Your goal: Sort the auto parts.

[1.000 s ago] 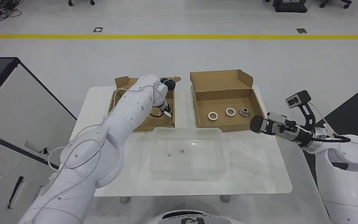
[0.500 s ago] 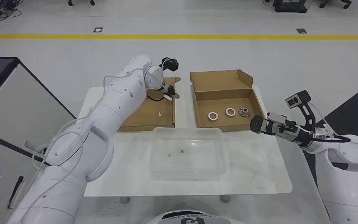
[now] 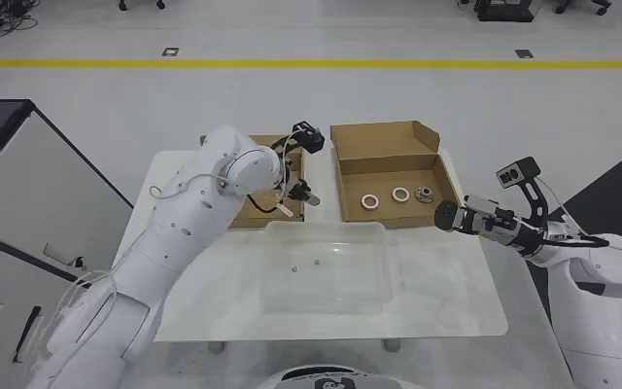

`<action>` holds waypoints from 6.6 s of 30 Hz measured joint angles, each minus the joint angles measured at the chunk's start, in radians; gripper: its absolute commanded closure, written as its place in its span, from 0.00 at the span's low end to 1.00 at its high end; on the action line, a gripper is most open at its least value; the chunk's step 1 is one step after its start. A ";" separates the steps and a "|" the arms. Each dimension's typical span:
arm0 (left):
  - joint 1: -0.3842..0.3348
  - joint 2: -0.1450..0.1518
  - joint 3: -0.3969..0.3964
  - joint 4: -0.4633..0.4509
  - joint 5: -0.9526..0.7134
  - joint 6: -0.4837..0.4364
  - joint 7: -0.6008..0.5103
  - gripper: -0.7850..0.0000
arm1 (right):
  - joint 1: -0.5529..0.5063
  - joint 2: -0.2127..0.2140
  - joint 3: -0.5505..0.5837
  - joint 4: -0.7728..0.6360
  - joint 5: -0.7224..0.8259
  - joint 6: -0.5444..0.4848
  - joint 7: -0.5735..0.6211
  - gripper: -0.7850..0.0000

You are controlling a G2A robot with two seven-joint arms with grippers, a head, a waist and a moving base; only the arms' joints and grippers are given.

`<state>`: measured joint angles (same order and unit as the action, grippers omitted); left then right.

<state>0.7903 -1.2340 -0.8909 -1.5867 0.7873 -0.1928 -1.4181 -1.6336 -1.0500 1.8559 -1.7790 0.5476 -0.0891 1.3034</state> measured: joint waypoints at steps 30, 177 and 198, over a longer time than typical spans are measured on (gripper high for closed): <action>0.149 0.006 0.190 -0.149 -0.019 -0.011 -0.073 0.00 | 0.000 0.000 0.000 0.000 0.000 0.000 0.000 0.00; 0.291 0.039 -0.318 -0.191 -1.184 -0.046 0.428 1.00 | 0.000 0.000 0.000 0.000 0.000 0.000 0.000 0.00; 0.250 -0.006 -0.266 -0.156 -1.811 -0.326 0.357 1.00 | 0.000 0.000 0.000 0.000 0.000 0.000 0.000 0.00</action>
<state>1.0404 -1.2405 -1.1567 -1.7431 -1.0232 -0.5186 -1.0608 -1.6336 -1.0500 1.8559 -1.7790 0.5476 -0.0891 1.3034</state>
